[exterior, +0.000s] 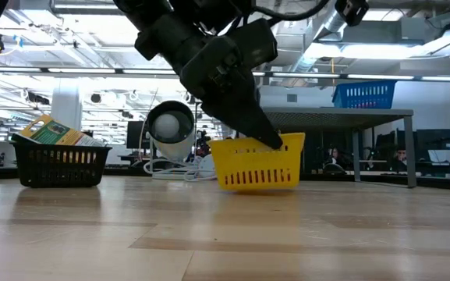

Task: Pick & Place Office Desk Supplies
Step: Adjust the yellow basket filled with rubber bands, then put the yellow basket filled with rubber bands on the shelf

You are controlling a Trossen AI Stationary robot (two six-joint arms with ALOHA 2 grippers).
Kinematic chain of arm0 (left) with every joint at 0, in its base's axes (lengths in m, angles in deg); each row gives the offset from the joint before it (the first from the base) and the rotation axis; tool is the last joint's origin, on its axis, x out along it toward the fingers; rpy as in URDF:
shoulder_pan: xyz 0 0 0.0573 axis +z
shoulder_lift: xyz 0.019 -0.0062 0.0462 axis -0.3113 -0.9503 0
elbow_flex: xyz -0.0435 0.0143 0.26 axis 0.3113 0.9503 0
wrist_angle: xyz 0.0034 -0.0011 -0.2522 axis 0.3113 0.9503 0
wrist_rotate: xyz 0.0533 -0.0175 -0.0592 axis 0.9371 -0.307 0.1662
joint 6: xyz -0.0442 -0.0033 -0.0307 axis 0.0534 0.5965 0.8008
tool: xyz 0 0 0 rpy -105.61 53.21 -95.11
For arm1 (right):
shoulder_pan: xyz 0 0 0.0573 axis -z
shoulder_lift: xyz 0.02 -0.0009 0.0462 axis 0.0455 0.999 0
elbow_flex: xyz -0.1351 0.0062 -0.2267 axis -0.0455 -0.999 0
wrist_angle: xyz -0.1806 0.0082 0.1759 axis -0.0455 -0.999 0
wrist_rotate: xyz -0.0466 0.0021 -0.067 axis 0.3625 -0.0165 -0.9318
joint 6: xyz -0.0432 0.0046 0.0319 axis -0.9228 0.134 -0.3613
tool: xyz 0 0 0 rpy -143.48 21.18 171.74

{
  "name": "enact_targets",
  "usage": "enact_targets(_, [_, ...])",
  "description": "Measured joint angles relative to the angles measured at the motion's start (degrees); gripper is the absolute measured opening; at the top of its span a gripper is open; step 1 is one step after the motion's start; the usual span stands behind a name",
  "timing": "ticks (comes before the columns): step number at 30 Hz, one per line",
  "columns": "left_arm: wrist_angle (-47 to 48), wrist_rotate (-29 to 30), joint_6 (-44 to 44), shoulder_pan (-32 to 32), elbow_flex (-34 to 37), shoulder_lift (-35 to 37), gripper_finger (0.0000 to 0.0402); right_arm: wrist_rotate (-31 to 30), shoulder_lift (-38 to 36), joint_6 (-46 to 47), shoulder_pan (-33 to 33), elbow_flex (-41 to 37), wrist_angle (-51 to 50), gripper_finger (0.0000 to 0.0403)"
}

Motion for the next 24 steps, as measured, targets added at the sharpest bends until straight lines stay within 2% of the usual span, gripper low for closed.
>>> enact_targets(5, [0.21, -0.06, 0.26, 0.02, 0.00, 0.00, 0.0066, 1.05, 0.00, 0.03, -0.05, 0.00, 0.00, 0.0173])
enact_targets(16, [0.93, -0.04, 0.35, 0.68, -0.07, 1.26, 0.0227, 1.11, 0.00, 0.29, -2.24, 0.00, 0.02, 0.0173])
enact_targets(20, [2.38, 0.06, 0.90, 1.15, -0.20, 6.52, 0.0250, 0.98, 0.00, 2.19, -2.14, 0.00, -0.03, 0.0173])
enact_targets(24, [6.80, -0.01, 1.82, 1.77, -0.26, 13.12, 0.0251, 0.98, 0.07, 2.97, -2.14, 0.00, -0.18, 0.0173])
